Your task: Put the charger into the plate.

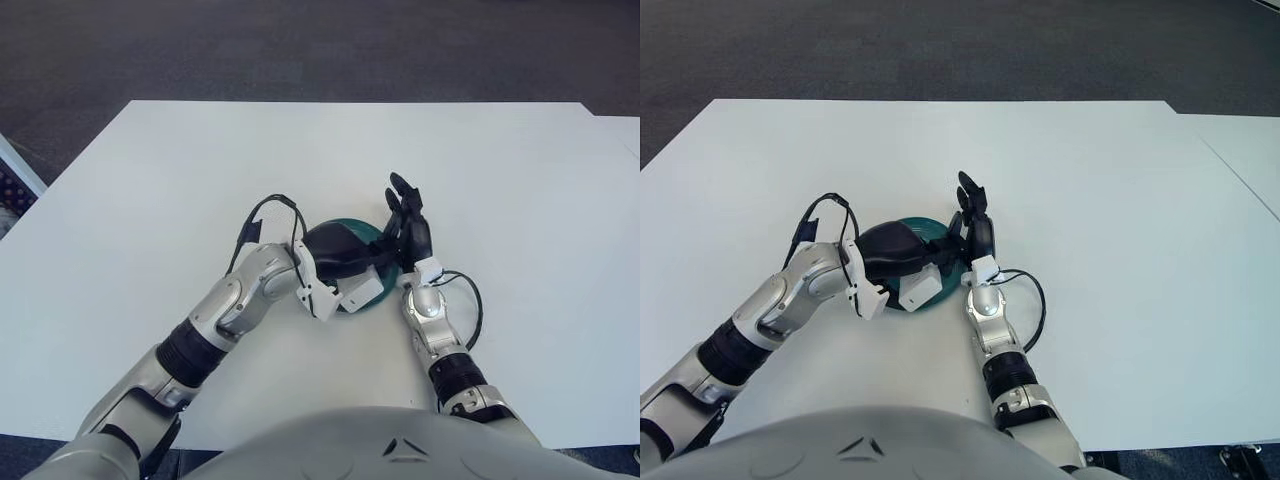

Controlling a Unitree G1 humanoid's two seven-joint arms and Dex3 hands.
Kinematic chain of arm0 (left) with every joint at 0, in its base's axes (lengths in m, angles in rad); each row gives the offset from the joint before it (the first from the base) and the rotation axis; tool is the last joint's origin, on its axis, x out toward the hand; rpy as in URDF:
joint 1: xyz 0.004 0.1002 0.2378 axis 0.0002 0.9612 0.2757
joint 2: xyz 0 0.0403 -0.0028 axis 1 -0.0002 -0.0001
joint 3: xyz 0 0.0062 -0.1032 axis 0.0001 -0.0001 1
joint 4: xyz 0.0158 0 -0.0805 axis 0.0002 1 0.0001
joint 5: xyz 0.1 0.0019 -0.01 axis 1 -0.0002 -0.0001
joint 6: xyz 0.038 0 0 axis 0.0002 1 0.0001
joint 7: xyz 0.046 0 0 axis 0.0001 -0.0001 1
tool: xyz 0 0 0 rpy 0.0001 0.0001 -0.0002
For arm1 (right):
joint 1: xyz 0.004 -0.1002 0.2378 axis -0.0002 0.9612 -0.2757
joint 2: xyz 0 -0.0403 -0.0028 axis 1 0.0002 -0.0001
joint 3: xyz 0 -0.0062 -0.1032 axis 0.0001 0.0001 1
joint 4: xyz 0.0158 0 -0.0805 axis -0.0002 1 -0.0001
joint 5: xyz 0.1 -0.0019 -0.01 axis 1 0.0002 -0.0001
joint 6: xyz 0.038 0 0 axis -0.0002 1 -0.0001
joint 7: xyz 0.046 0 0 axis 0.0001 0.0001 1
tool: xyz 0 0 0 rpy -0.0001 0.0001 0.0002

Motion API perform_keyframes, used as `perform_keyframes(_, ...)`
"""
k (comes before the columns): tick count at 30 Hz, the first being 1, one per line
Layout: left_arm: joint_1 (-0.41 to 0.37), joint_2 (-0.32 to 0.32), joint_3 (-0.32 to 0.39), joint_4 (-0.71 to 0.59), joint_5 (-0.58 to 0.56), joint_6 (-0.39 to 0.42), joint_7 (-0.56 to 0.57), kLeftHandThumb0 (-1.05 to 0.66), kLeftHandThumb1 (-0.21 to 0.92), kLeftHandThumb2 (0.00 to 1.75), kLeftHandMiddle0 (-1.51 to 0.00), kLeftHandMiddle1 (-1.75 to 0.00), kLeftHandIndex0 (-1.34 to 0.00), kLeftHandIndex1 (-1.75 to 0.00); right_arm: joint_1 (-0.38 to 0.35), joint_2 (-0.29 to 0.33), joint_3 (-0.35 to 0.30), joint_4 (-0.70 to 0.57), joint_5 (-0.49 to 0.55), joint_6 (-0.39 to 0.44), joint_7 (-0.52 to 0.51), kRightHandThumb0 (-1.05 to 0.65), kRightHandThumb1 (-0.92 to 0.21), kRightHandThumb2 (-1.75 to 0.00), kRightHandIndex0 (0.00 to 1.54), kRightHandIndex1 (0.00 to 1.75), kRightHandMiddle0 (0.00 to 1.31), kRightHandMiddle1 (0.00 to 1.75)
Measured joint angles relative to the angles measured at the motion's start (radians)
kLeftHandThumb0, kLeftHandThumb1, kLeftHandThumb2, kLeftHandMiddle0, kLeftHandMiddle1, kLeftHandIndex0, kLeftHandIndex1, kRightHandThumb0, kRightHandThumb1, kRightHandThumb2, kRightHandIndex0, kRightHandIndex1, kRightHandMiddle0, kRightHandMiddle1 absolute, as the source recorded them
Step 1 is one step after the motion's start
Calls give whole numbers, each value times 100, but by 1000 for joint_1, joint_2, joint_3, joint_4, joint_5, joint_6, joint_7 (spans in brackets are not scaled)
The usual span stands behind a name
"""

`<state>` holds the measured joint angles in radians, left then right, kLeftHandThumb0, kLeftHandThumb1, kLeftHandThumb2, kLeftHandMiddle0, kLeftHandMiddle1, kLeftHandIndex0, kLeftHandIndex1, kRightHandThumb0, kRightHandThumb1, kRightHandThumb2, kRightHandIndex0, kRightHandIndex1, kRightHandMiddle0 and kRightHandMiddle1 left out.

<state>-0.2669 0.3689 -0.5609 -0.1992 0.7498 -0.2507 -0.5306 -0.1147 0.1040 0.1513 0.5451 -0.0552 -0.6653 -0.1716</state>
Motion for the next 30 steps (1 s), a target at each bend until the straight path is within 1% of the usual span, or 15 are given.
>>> perform_keyframes(4,0,-12,5,16,-19,-1,6,-49,25,139,-103,-175,-66,-175,13,-3,-1,-16,26,0,36,-60,-92,-101,24,0,0,55)
perform_keyframes(12,0,-38,19,30,-76,16,8,-49,25,140,-106,-175,-66,-175,22,-5,0,-26,31,0,96,-60,-92,-102,20,0,0,51)
perform_keyframes(16,0,-56,35,18,-113,59,-6,-49,25,139,-108,-175,-66,-175,22,-4,0,-26,31,-1,121,-60,-92,-103,20,0,0,50)
perform_keyframes(22,0,-67,44,-1,-149,114,-37,-49,25,139,-110,-175,-66,-175,22,-2,-4,-27,30,-2,128,-60,-92,-103,20,0,0,50)
perform_keyframes(29,-2,-81,50,4,-161,140,-43,-49,25,139,-110,-175,-66,-175,22,0,-8,-27,29,-2,129,-60,-92,-103,20,0,0,50)
perform_keyframes(30,-3,-82,51,7,-160,142,-43,-49,25,139,-110,-175,-66,-175,22,0,-10,-27,30,0,129,-65,-92,-101,15,0,0,40)
